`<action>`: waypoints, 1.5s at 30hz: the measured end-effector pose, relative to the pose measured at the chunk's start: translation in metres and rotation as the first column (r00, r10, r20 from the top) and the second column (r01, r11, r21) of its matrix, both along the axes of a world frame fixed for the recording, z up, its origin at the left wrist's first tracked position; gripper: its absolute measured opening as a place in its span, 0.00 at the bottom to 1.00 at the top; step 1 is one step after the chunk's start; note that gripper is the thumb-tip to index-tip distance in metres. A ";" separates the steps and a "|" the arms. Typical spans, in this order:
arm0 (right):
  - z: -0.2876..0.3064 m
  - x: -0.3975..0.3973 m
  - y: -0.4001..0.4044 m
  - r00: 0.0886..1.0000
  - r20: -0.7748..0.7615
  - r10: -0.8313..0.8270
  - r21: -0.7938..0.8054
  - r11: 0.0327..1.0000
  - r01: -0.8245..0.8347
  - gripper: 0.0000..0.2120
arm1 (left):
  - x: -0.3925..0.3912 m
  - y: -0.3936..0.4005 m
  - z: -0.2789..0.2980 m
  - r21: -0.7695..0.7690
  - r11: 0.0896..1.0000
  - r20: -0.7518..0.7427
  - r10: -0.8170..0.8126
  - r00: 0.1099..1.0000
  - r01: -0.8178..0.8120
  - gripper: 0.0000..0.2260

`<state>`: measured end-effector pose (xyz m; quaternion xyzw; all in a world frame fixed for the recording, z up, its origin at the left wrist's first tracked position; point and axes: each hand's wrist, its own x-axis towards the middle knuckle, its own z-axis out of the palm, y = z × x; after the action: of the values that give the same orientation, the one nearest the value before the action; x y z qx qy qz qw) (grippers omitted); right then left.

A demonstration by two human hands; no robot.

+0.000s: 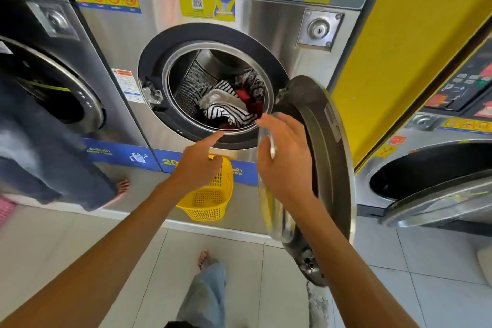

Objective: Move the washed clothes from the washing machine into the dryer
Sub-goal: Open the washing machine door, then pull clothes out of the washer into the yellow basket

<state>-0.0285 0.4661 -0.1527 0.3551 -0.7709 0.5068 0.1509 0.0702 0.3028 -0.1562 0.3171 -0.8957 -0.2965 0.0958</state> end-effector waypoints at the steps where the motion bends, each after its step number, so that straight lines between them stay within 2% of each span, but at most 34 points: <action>1: -0.005 -0.002 -0.014 0.999 0.002 0.040 0.027 0.999 -0.040 0.14 | -0.003 -0.010 -0.002 0.007 1.000 -0.011 0.015 1.000 -0.014 0.27; 5: -0.031 -0.015 -0.077 0.986 0.072 0.148 0.089 0.984 -0.154 0.15 | -0.020 -0.053 -0.014 0.010 0.999 0.016 0.045 0.999 -0.045 0.25; 7: -0.047 -0.025 -0.107 0.982 0.128 0.138 0.087 0.985 -0.150 0.15 | -0.029 -0.078 -0.022 0.031 0.998 0.045 0.052 0.998 -0.053 0.25; 11: -0.071 -0.045 -0.165 0.937 0.338 0.092 0.115 0.984 -0.138 0.14 | -0.039 -0.138 -0.032 0.110 0.990 0.068 0.084 0.994 -0.091 0.23; 14: -0.087 -0.050 -0.210 0.909 0.406 0.088 0.160 0.973 -0.166 0.13 | -0.034 -0.186 -0.037 0.126 0.981 0.122 0.131 0.984 -0.147 0.21; 18: -0.098 -0.060 -0.261 0.901 0.424 0.089 0.183 0.966 -0.182 0.13 | -0.038 -0.250 -0.048 0.142 0.976 0.193 0.139 0.971 -0.168 0.20; 23: -0.108 -0.087 -0.302 0.896 0.432 0.107 0.262 0.936 -0.238 0.14 | -0.061 -0.281 -0.057 0.222 0.961 0.244 0.108 0.964 -0.164 0.23; 31: -0.153 -0.165 -0.386 0.882 0.447 0.147 0.455 0.812 -0.366 0.17 | -0.119 -0.323 -0.110 0.359 0.906 0.185 0.165 0.969 -0.222 0.22; 35: -0.204 -0.207 -0.430 0.890 0.432 0.150 0.478 0.799 -0.366 0.22 | -0.136 -0.351 -0.149 0.394 0.888 0.203 0.166 0.965 -0.236 0.23; 40: -0.281 -0.262 -0.475 0.944 0.321 0.073 0.650 0.709 -0.275 0.37 | -0.156 -0.382 -0.223 0.462 0.862 0.209 0.125 0.970 -0.210 0.28; 43: -0.319 -0.283 -0.485 0.918 0.382 0.101 0.609 0.720 -0.333 0.45 | -0.164 -0.380 -0.254 0.495 0.850 0.197 0.092 0.976 -0.180 0.28; 45: -0.343 -0.290 -0.483 0.903 0.429 0.016 0.645 0.694 -0.319 0.46 | -0.168 -0.377 -0.271 0.493 0.850 0.200 0.096 0.975 -0.185 0.27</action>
<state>-0.3187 -0.0174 -0.4956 0.3472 -0.8821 0.2476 -0.1999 -0.0977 -0.0745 -0.4276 0.4197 -0.7647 -0.4868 -0.0456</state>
